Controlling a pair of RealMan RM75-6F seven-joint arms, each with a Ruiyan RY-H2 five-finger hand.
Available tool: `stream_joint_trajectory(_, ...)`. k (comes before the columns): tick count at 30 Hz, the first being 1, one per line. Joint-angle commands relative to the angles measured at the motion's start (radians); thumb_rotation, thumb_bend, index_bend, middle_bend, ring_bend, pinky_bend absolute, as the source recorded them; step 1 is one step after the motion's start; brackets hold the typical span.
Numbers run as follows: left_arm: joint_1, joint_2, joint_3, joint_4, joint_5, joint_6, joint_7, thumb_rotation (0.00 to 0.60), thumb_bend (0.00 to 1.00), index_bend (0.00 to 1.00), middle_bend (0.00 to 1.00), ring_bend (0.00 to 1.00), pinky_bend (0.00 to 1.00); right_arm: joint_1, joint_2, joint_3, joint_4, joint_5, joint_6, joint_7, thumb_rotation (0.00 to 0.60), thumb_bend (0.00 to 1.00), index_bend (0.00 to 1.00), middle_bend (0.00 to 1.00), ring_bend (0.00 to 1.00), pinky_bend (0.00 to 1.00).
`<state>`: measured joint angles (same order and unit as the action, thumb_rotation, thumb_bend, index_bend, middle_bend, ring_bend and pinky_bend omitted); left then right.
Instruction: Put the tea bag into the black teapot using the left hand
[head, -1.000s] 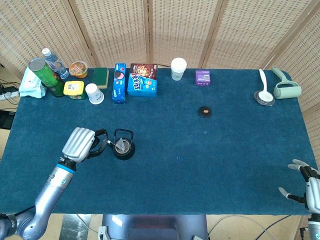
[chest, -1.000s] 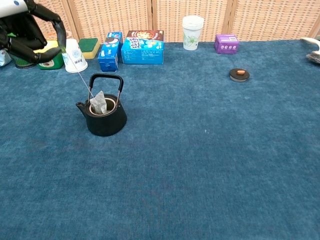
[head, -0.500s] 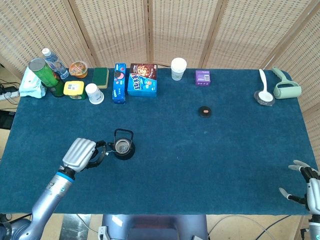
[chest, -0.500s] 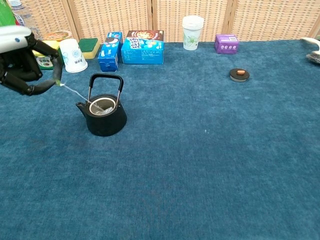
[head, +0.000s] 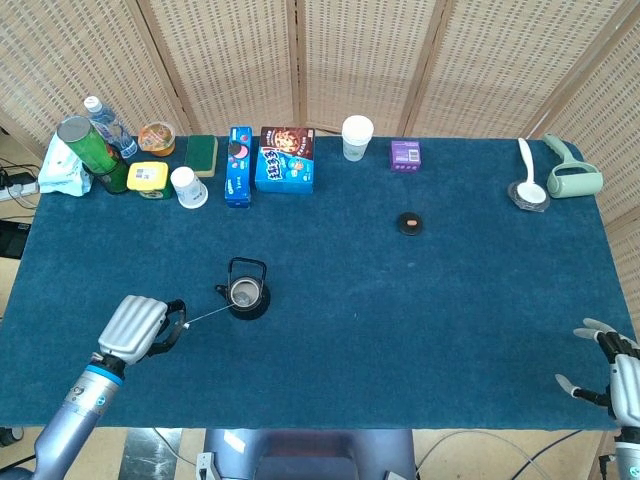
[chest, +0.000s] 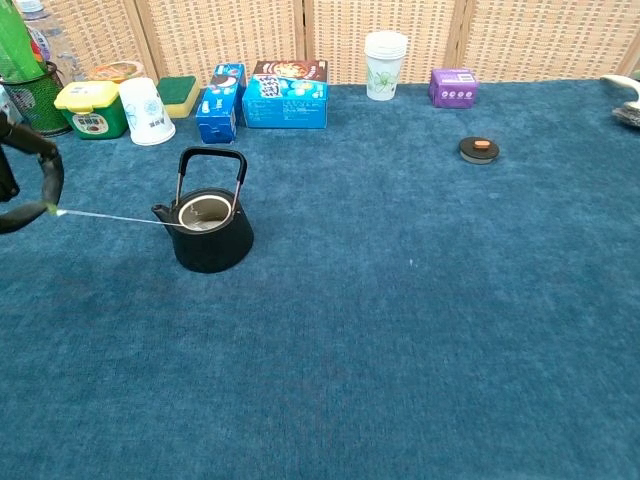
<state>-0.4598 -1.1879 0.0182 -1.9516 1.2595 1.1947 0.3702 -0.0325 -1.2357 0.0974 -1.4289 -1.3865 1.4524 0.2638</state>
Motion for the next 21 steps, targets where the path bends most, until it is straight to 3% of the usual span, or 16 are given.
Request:
stream_joint_trajectory(1, 0.001, 0.014, 0.012, -0.014, -0.050, -0.033, 0.034, 0.600, 0.34, 0.42, 1.00, 0.98, 0.90, 0.001, 0.002, 0.000, -0.003, 0.000, 0.000, -0.003, 0.600, 0.03, 0.31, 0.23, 0.24, 0.18)
stream_joint_trajectory(7, 0.000, 0.017, 0.006, -0.027, -0.081, -0.042, 0.053, 0.600, 0.26, 0.25, 1.00, 0.98, 0.88, -0.004, -0.001, -0.002, -0.001, -0.003, 0.008, -0.003, 0.600, 0.03, 0.31, 0.23, 0.24, 0.18)
stream_joint_trajectory(11, 0.008, 0.019, 0.004, -0.032, -0.075, -0.032, 0.053, 0.600, 0.24, 0.21, 1.00, 0.97, 0.86, -0.005, 0.001, -0.003, -0.003, -0.006, 0.013, -0.006, 0.600, 0.03, 0.31, 0.23, 0.24, 0.18)
stream_joint_trajectory(14, 0.023, 0.022, 0.005, -0.035, -0.060, -0.007, 0.046, 0.600, 0.24, 0.19, 0.99, 0.89, 0.83, -0.004, 0.005, -0.002, -0.010, -0.010, 0.015, -0.010, 0.600, 0.03, 0.31, 0.23, 0.24, 0.18)
stream_joint_trajectory(16, 0.035, 0.024, 0.006, -0.036, -0.052, 0.010, 0.039, 0.600, 0.24, 0.19, 0.94, 0.81, 0.78, -0.002, 0.007, -0.002, -0.014, -0.011, 0.016, -0.015, 0.600, 0.03, 0.31, 0.23, 0.24, 0.18)
stream_joint_trajectory(21, 0.099, 0.032, 0.016, -0.031, -0.016, 0.101, 0.000, 0.600, 0.24, 0.16, 0.66, 0.54, 0.59, 0.010, 0.011, -0.001, -0.021, -0.026, 0.012, -0.035, 0.600, 0.03, 0.31, 0.23, 0.24, 0.17)
